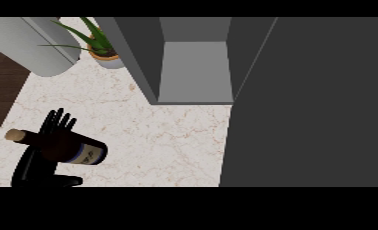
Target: Pick up the wine, place it into the cabinet and close the cabinet
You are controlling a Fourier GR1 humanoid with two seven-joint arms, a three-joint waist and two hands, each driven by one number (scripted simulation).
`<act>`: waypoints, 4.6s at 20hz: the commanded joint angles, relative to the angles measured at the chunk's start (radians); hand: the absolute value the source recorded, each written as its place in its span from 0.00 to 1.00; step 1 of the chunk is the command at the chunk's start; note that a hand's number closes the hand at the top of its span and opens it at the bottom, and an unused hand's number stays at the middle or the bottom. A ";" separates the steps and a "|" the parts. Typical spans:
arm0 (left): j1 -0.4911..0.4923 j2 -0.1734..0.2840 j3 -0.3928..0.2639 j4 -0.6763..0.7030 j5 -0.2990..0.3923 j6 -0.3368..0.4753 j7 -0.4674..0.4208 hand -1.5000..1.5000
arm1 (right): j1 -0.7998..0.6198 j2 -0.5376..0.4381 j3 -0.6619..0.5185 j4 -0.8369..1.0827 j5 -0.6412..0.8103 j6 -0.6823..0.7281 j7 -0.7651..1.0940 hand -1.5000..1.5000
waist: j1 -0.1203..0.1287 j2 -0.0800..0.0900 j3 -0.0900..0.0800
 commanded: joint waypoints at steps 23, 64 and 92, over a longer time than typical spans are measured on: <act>-0.006 -0.006 -0.159 0.022 -0.170 0.033 -0.268 1.00 | -0.005 -0.003 -0.051 -0.121 -0.058 -0.010 0.069 0.00 | 0.003 0.000 0.000; -0.221 -0.153 -0.662 -0.696 -0.018 0.691 0.427 1.00 | 0.096 0.065 0.103 -0.106 0.040 0.019 -0.002 0.00 | -0.006 -0.001 0.001; -0.646 -0.153 -0.792 -0.332 -0.008 1.119 0.382 1.00 | -0.022 0.025 -0.093 -0.063 -0.088 0.035 0.050 0.00 | -0.006 0.002 0.000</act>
